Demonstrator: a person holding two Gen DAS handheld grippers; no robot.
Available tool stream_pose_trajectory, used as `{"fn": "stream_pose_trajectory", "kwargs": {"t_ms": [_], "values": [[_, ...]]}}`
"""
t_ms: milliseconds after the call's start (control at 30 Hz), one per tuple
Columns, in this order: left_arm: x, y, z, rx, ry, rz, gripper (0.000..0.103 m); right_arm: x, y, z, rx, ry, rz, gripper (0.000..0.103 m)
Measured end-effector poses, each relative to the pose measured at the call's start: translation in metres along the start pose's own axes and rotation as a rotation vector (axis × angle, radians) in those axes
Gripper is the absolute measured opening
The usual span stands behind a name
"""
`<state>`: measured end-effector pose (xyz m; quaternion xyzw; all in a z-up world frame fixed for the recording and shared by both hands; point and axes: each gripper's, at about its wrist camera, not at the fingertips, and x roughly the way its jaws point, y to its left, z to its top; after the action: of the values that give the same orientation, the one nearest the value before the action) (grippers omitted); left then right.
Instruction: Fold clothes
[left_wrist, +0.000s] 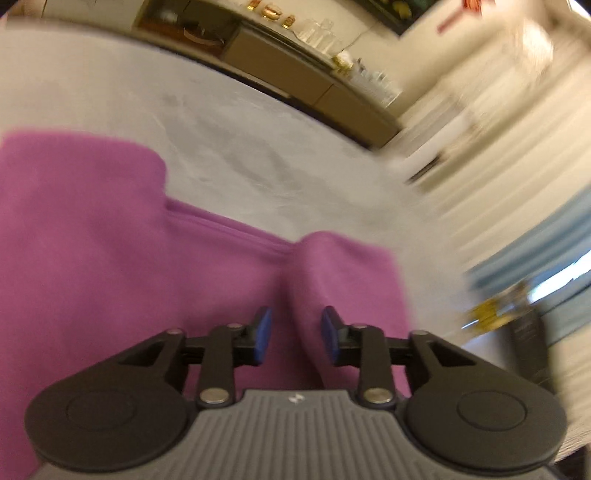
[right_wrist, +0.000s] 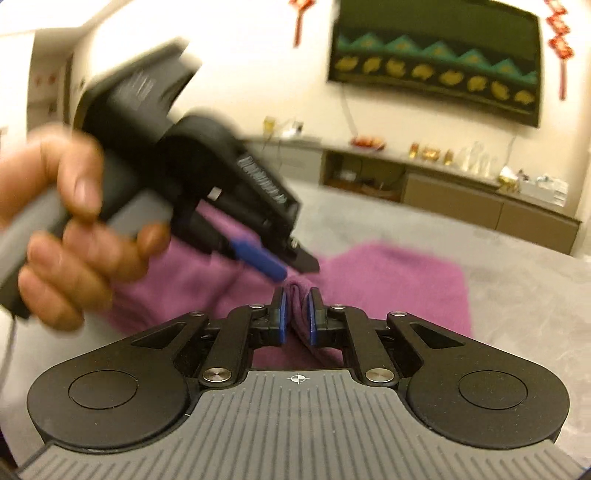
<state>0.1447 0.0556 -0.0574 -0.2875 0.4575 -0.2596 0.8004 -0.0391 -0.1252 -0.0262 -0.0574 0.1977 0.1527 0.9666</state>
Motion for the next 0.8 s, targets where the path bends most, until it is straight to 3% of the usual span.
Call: {"fn": "stream_pose_trajectory", "kwargs": {"t_ms": [67, 133, 333, 400, 467, 500, 533, 600, 700, 800], "values": [[0.003, 0.017, 0.001, -0.169, -0.022, -0.141, 0.040, -0.008, -0.016, 0.004, 0.099, -0.034, 0.021, 0.003], [0.014, 0.024, -0.003, -0.270, -0.035, -0.219, 0.041, -0.014, -0.034, 0.004, 0.229, -0.059, 0.051, 0.003], [0.056, 0.013, -0.010, -0.301, 0.006, -0.278, 0.045, -0.018, -0.084, -0.008, 0.578, -0.081, 0.162, 0.003], [0.067, 0.011, -0.008, -0.311, -0.007, -0.264, 0.038, -0.013, -0.089, -0.013, 0.612, -0.069, 0.178, 0.003], [0.070, 0.006, -0.002, -0.273, -0.057, -0.206, 0.015, -0.007, -0.090, -0.016, 0.615, -0.049, 0.182, 0.003], [0.063, -0.005, -0.003, -0.205, -0.093, -0.159, 0.012, -0.004, -0.090, -0.018, 0.616, -0.040, 0.184, 0.003], [0.053, -0.018, -0.005, -0.131, -0.128, -0.109, 0.011, -0.001, -0.090, -0.019, 0.612, -0.028, 0.184, 0.003], [0.035, -0.052, -0.016, 0.107, -0.205, 0.071, 0.010, 0.007, -0.082, -0.019, 0.548, 0.016, 0.164, 0.003], [0.032, -0.071, -0.038, 0.333, -0.232, 0.280, 0.010, 0.024, -0.068, -0.020, 0.439, 0.117, 0.152, 0.003], [0.037, -0.060, -0.045, 0.353, -0.218, 0.349, 0.011, 0.025, -0.052, -0.031, 0.340, 0.194, 0.146, 0.004]]}}
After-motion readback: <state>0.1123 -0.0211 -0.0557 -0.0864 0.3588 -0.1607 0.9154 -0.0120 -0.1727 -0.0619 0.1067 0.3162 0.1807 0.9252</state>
